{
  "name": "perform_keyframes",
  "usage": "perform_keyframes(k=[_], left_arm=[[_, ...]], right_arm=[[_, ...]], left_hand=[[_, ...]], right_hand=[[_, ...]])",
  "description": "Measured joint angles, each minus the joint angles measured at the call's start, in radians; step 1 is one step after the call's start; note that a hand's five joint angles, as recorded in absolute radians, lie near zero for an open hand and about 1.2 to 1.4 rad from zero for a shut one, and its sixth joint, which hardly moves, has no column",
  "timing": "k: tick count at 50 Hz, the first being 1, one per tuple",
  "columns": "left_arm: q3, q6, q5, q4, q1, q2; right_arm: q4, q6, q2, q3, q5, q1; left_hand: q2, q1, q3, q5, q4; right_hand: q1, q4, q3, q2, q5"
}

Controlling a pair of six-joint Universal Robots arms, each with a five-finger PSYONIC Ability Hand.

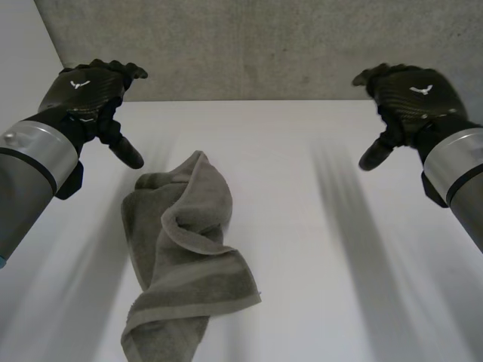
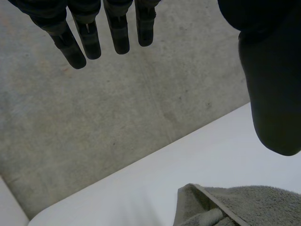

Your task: Fold the towel.

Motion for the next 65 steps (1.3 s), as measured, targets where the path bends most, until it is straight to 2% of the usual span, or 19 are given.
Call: perform_keyframes(k=[5, 8, 15, 21, 27, 33, 40, 43, 45, 48, 49, 51, 54, 59, 65], left_arm=[[-0.021, 0.064, 0.119, 0.086, 0.035, -0.056], [-0.027, 0.161, 0.217, 0.166, 0.055, -0.126], [0.015, 0.447, 0.349, 0.242, 0.067, -0.302], [0.098, 0.634, 0.368, 0.191, 0.063, -0.452], [0.182, 0.731, 0.365, 0.134, 0.057, -0.565], [0.244, 0.750, 0.370, 0.092, 0.048, -0.635], [0.282, 0.740, 0.406, 0.071, 0.028, -0.665], [0.286, 0.737, 0.428, 0.070, 0.020, -0.669], [0.287, 0.736, 0.447, 0.071, 0.013, -0.672], [0.286, 0.735, 0.462, 0.072, 0.007, -0.674], [0.287, 0.735, 0.467, 0.073, 0.005, -0.673], [0.290, 0.734, 0.471, 0.076, 0.003, -0.672], [0.309, 0.732, 0.470, 0.089, 0.001, -0.664], [0.373, 0.706, 0.434, 0.134, 0.006, -0.633], [0.465, 0.544, 0.274, 0.245, 0.017, -0.540]], right_arm=[[0.094, -0.025, 0.019, 0.008, -0.118, 0.017], [0.154, -0.022, 0.071, 0.014, -0.170, 0.059], [0.156, 0.051, 0.256, -0.002, -0.168, 0.217], [0.098, 0.148, 0.428, -0.047, -0.127, 0.307], [0.058, 0.233, 0.571, -0.117, -0.092, 0.363], [0.028, 0.278, 0.653, -0.165, -0.030, 0.386], [-0.029, 0.287, 0.670, -0.171, 0.014, 0.401], [-0.051, 0.286, 0.668, -0.170, 0.017, 0.404], [-0.066, 0.286, 0.665, -0.172, 0.017, 0.405], [-0.077, 0.285, 0.664, -0.179, 0.015, 0.403], [-0.080, 0.285, 0.664, -0.185, 0.014, 0.402], [-0.083, 0.285, 0.664, -0.195, 0.012, 0.399], [-0.081, 0.282, 0.663, -0.220, 0.008, 0.394], [-0.066, 0.259, 0.653, -0.290, 0.008, 0.370], [-0.055, 0.134, 0.553, -0.442, 0.024, 0.280]], left_hand=[[0.000, 0.000, 0.000, 0.000, 0.000], [0.000, 0.000, 0.000, 0.000, 0.000], [0.000, 0.000, 0.000, 0.000, 0.000], [0.013, 0.007, 0.013, 0.040, 0.008], [0.129, 0.120, 0.137, 0.167, 0.123], [0.135, 0.125, 0.143, 0.176, 0.125], [0.182, 0.172, 0.190, 0.218, 0.174], [0.329, 0.325, 0.332, 0.356, 0.319], [0.489, 0.489, 0.502, 0.517, 0.493], [0.847, 0.845, 0.848, 0.854, 0.844], [1.008, 1.002, 1.027, 1.020, 1.021], [1.172, 1.132, 1.197, 1.198, 1.181], [1.244, 1.132, 1.276, 1.235, 1.243], [1.245, 1.132, 1.281, 1.235, 1.243], [1.250, 1.132, 1.283, 1.236, 1.243]], right_hand=[[0.000, 0.000, 0.000, 0.000, 0.000], [0.000, 0.000, 0.000, 0.000, 0.000], [0.000, 0.000, 0.000, 0.000, 0.000], [0.000, 0.000, 0.000, 0.000, 0.000], [0.008, 0.000, 0.000, 0.001, 0.002], [0.072, 0.044, 0.052, 0.046, 0.064], [0.360, 0.337, 0.343, 0.343, 0.345], [0.619, 0.577, 0.578, 0.591, 0.595], [0.798, 0.764, 0.774, 0.776, 0.781], [1.072, 1.031, 1.044, 1.043, 1.065], [1.095, 1.067, 1.077, 1.050, 1.094], [1.095, 1.078, 1.086, 1.050, 1.097], [1.095, 1.078, 1.086, 1.050, 1.097], [1.096, 1.078, 1.086, 1.050, 1.098], [1.097, 1.078, 1.086, 1.050, 1.097]])
